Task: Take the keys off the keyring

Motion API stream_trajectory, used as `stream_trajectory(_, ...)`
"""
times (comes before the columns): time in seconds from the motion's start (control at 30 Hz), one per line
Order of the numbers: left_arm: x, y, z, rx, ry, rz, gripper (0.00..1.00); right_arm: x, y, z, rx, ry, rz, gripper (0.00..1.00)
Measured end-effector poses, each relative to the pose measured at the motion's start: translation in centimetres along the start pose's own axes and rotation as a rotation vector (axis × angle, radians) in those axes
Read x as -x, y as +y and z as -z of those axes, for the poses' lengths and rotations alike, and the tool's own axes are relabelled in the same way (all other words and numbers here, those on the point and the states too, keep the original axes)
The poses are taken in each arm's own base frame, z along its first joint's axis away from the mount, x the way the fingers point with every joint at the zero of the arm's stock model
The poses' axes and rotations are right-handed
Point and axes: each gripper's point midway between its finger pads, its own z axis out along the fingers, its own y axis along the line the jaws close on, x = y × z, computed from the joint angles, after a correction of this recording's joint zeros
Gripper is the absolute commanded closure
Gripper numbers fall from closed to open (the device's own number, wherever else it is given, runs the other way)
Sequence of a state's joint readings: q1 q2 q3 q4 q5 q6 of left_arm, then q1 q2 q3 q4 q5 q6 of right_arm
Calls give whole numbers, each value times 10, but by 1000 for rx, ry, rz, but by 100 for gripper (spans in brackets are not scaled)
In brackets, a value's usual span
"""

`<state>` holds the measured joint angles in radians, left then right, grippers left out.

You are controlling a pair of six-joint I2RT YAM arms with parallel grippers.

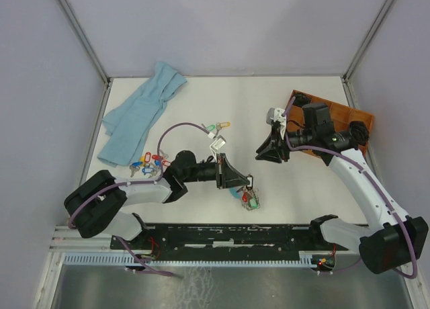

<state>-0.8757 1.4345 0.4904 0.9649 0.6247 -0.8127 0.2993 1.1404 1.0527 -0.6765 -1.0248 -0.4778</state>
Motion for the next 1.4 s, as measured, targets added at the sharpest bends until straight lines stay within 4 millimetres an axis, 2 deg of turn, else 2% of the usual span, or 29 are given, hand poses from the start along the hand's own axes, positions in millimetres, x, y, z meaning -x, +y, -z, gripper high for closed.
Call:
stream_trajectory(0.2, 22, -3, 7, 9, -52, 76, 97, 6, 7, 5, 3, -12, 30, 44)
stream_trajectory(0.3, 33, -3, 8, 16, -73, 166, 97, 12, 18, 12, 16, -23, 119, 29)
stream_trajectory(0.37, 41, -6, 8, 13, -85, 222, 97, 14, 27, 17, 30, -32, 208, 26)
stream_trajectory(0.5, 60, -10, 2, 19, -99, 359, 97, 17, 45, 21, 73, -36, 437, 27)
stream_trajectory(0.6, 71, -10, 0, 45, -101, 477, 97, 17, 52, 20, 114, -28, 595, 32)
stream_trajectory(0.77, 83, 7, 2, 122, -115, 706, 97, 21, 49, 14, 119, -3, 780, 46)
stream_trajectory(0.83, 83, 15, 3, 145, -122, 792, 97, 25, 45, 11, 103, 11, 848, 47)
stream_trajectory(0.97, 86, 30, -1, 147, -135, 961, 97, 32, 39, 5, 61, 17, 944, 48)
stream_trajectory(1.13, 88, 43, -7, 98, -132, 1139, 97, 25, 30, -2, 10, 46, 1007, 46)
stream_trajectory(1.4, 102, 27, -9, 21, -114, 1165, 97, 6, 20, -12, -22, 104, 1060, 48)
